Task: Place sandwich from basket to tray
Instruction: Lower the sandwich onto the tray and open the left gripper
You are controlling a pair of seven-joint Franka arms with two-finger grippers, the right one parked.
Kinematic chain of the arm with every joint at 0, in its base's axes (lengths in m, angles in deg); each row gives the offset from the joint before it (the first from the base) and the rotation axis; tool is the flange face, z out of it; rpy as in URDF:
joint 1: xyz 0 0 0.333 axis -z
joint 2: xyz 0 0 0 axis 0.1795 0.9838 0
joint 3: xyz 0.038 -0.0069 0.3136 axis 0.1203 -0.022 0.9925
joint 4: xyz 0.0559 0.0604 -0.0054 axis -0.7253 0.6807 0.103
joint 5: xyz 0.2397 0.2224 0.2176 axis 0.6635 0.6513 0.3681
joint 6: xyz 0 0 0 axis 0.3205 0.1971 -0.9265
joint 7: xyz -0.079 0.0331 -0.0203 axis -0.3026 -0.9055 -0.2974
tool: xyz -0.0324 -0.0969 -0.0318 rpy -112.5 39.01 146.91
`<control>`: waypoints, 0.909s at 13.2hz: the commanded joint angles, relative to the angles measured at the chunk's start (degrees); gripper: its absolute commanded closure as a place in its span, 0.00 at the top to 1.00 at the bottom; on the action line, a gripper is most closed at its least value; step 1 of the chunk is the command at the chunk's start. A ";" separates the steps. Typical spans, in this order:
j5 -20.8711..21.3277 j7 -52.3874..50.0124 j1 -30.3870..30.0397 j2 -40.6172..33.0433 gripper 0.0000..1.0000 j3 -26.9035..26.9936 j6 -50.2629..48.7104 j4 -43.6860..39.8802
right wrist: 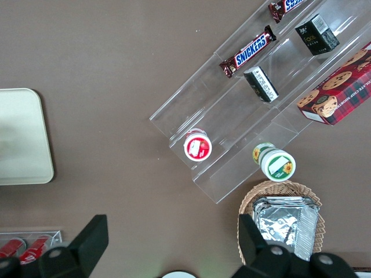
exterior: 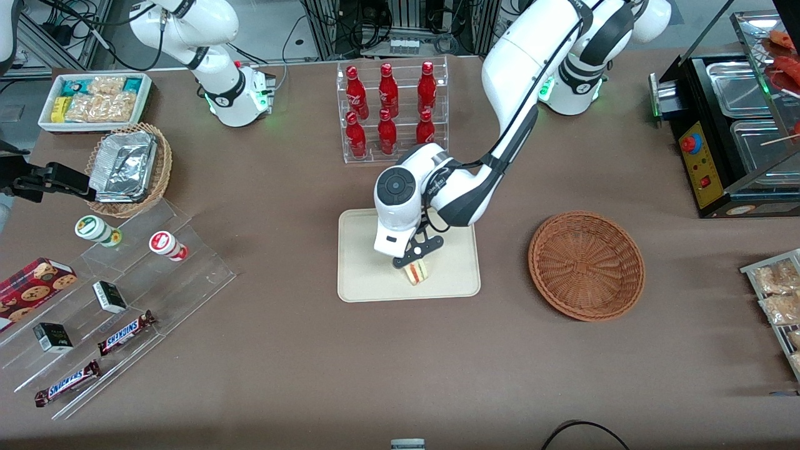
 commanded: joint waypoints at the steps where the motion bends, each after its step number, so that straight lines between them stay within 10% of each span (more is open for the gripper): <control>1: 1.03 -0.48 0.94 0.60 1.00 0.78 0.10 -1.69; 12: 0.76 13.32 -6.96 -11.18 1.00 0.95 -20.99 -7.23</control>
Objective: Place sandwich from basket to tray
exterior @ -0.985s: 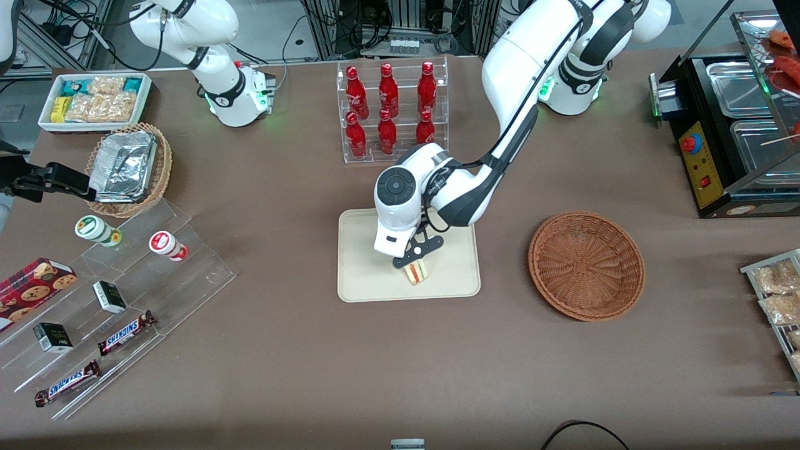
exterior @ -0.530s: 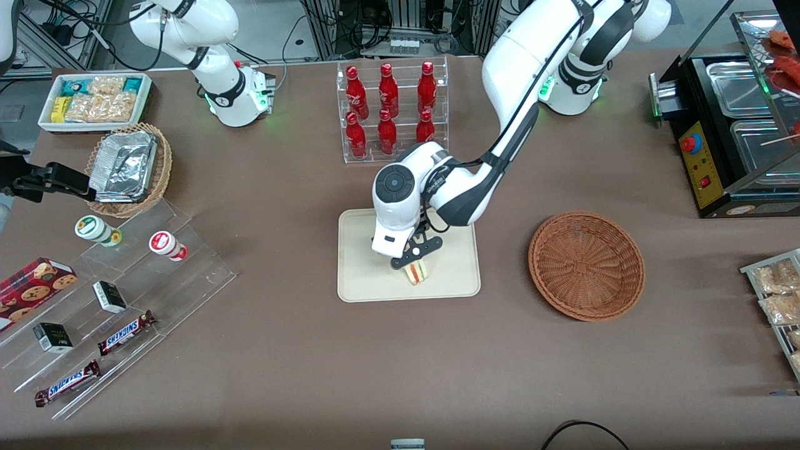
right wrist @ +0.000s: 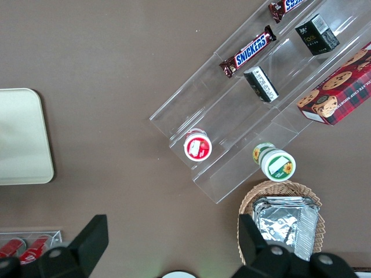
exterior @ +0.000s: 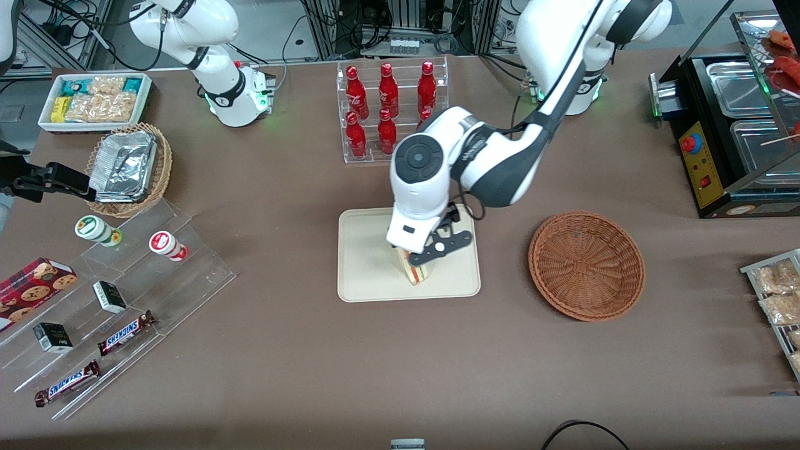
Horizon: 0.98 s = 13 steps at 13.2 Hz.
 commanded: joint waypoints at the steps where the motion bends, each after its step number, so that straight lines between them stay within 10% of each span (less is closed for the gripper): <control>1: 0.75 2.87 -3.81 -2.46 1.00 -0.19 -1.80 2.67; 13: -3.02 39.14 -23.24 -19.07 1.00 -0.19 -3.99 17.62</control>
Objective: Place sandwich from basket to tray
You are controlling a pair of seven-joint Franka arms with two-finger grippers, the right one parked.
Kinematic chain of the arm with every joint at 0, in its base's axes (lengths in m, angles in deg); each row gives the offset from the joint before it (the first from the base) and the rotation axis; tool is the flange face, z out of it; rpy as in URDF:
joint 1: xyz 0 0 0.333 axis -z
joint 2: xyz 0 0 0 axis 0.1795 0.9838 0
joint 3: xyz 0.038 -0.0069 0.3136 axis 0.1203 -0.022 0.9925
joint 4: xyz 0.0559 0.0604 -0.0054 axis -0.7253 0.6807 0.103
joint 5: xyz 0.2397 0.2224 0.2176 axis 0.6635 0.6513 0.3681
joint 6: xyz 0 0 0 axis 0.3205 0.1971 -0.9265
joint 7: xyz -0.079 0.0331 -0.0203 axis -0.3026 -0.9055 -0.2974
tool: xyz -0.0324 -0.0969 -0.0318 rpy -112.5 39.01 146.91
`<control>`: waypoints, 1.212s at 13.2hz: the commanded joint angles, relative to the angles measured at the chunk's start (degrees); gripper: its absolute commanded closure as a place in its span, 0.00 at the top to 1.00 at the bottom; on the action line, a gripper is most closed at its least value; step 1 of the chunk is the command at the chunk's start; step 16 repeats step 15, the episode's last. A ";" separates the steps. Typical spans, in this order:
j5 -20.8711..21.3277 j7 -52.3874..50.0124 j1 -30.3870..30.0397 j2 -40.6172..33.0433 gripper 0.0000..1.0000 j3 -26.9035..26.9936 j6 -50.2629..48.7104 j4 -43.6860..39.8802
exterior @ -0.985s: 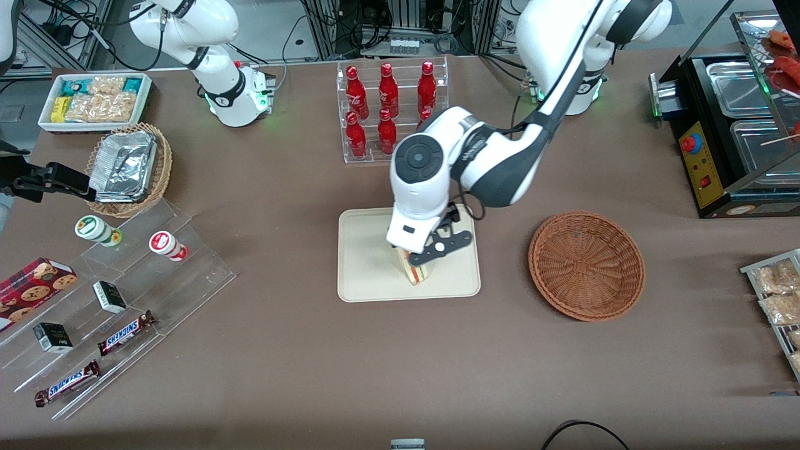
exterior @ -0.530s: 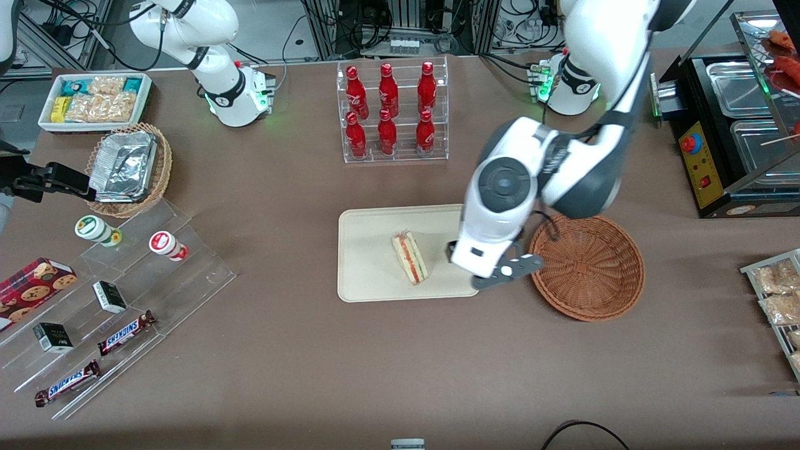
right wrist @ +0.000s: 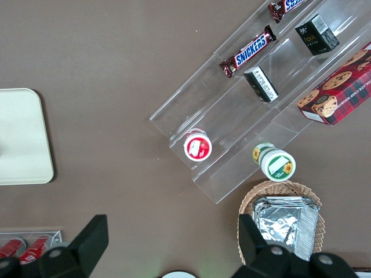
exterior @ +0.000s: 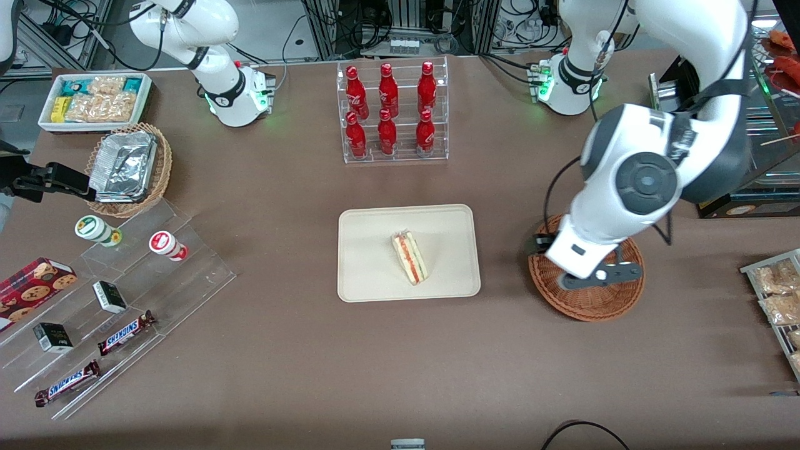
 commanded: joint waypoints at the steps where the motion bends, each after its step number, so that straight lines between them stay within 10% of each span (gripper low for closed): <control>1: -2.18 6.84 -3.64 -4.81 1.00 -0.48 -2.59 2.67; 16: -4.12 31.30 -15.97 -21.25 1.00 -2.50 -13.68 9.09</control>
